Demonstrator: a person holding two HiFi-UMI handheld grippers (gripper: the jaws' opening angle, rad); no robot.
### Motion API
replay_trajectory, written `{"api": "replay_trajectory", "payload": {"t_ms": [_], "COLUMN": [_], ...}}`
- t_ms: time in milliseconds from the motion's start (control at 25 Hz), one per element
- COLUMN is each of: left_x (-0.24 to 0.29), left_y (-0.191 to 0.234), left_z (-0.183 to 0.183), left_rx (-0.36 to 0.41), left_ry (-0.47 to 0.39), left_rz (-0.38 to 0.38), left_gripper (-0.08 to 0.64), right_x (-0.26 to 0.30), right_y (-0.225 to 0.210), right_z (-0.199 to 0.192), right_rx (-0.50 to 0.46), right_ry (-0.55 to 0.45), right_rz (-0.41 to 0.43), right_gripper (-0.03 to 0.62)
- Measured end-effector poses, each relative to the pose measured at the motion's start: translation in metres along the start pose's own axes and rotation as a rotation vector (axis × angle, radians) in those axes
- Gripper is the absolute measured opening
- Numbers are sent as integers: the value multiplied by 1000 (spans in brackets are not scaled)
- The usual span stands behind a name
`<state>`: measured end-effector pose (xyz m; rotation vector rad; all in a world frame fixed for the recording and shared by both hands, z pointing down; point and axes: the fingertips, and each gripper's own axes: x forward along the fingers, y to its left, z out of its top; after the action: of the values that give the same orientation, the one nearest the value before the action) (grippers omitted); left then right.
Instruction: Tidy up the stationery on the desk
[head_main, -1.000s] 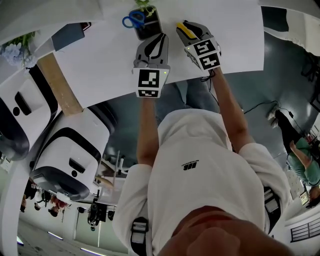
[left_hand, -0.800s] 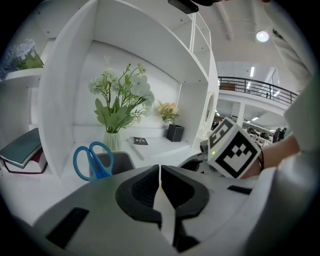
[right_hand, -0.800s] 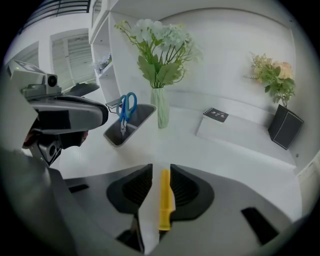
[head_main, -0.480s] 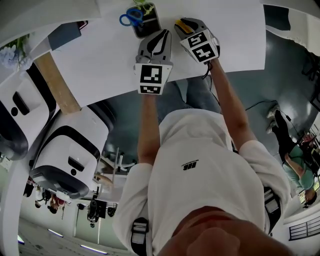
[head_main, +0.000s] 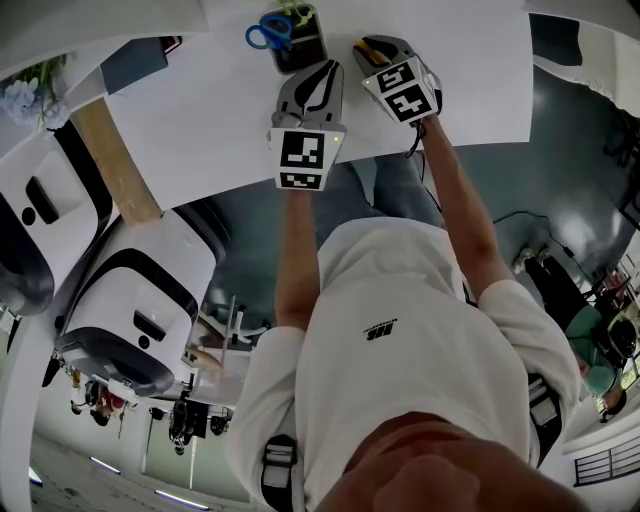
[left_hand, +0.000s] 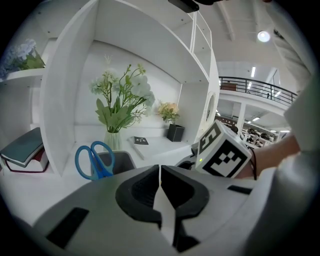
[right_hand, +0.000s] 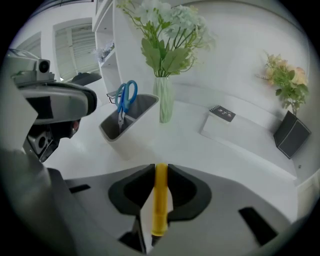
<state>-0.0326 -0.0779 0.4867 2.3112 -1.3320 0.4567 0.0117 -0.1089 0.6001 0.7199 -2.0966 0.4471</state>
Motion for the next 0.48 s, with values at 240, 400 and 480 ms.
{"api": "replay_trajectory", "payload": {"t_ms": [240,400,480], "left_x": [-11,-19,-24], "left_y": [7,12,15], "left_z": [7,11,14], "left_rx": [-6,-11,-14], "left_ry": [-19,-33,-42], "left_rz": [20,38,49], "left_gripper": [0,0,0], "right_x": [-35,-59,-70], "right_y": [2,4,7], "right_z": [33,56,68], "right_rx": [13,38,54], "right_ry": [-114,-206,-250], "right_rz": [-18,-12,1], "right_gripper": [63,61,61]}}
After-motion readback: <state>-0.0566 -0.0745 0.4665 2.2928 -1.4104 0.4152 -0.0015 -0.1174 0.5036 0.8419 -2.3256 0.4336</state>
